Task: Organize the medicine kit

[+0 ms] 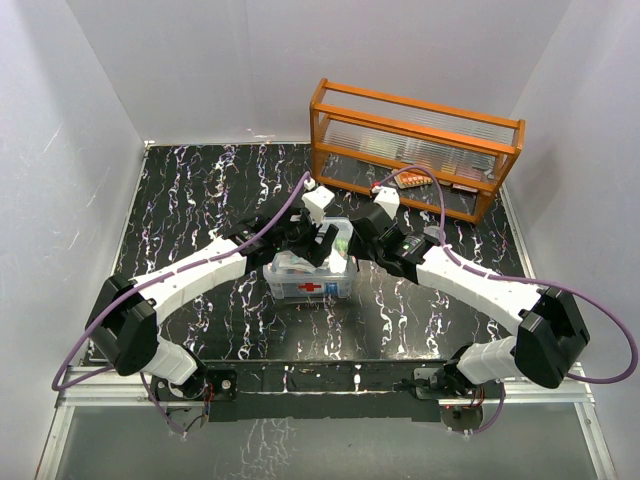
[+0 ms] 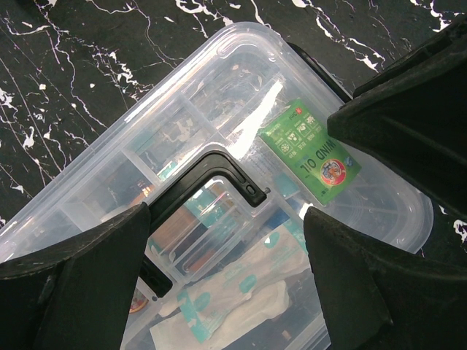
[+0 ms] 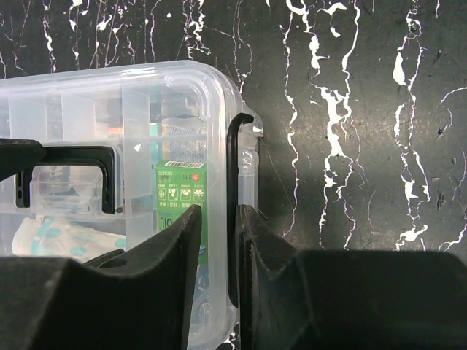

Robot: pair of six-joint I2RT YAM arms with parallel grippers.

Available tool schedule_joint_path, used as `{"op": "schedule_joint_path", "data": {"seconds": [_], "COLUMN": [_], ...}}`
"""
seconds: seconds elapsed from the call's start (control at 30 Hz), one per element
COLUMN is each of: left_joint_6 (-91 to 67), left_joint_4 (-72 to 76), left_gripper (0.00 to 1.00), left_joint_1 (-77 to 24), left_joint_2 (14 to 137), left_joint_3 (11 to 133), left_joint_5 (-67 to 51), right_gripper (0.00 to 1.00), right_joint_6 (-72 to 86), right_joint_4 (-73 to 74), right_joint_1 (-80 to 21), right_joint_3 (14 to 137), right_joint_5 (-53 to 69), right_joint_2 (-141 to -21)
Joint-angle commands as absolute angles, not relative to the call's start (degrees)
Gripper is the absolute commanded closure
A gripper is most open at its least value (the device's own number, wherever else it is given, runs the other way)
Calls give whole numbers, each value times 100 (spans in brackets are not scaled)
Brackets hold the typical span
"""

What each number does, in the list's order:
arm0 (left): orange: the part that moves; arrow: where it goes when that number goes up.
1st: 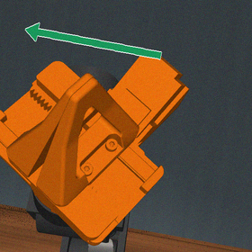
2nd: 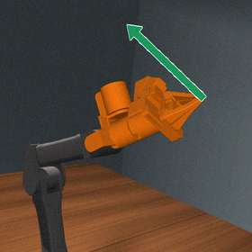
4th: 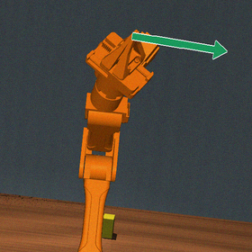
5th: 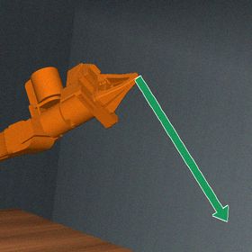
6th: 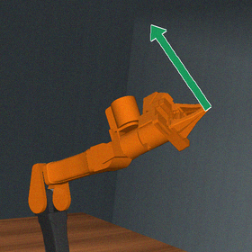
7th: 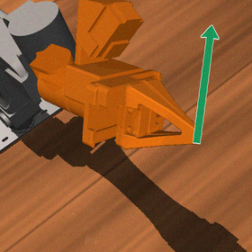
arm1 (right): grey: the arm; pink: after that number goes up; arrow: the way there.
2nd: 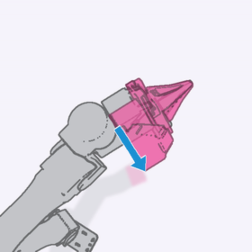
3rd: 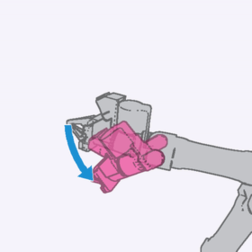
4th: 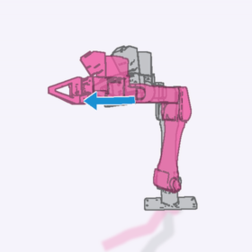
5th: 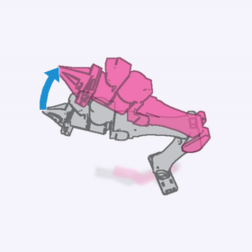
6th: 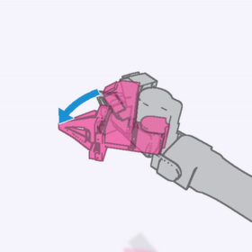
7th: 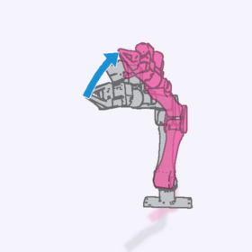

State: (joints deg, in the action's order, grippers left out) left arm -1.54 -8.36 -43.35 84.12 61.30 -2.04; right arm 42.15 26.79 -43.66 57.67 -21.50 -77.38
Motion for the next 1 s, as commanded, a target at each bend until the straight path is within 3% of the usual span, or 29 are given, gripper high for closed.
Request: {"op": "schedule_joint_path", "data": {"seconds": [0.0, 0.37, 0.6, 0.83, 0.97], "left_joint_6": [-277, -865, -1730, -2499, -2984], "left_joint_4": [-1639, -1713, -1595, -2209, -1896], "left_gripper": [16, 12, 11, 1, 1], "left_joint_1": [-4322, -4057, -3490, -2162, -1282], "left_joint_2": [8710, 8341, 7873, 7593, 7348], "left_joint_3": [5983, 6729, 7042, 6916, 6154], "left_joint_5": [-267, 343, 681, -133, -1057], "right_gripper": [78, 47, 44, 41, 39], "right_joint_6": [4190, 4285, 3801, 3129, 2841], "right_joint_4": [2867, 2824, 2795, 2689, 2960], "right_joint_1": [-4429, -4418, -4420, -4441, -4737], "right_joint_3": [5915, 6107, 6436, 6936, 7527], "right_joint_5": [-2080, -2242, -1801, -1072, -1506], "right_joint_2": [-7819, -7254, -7296, -7751, -8313]}}
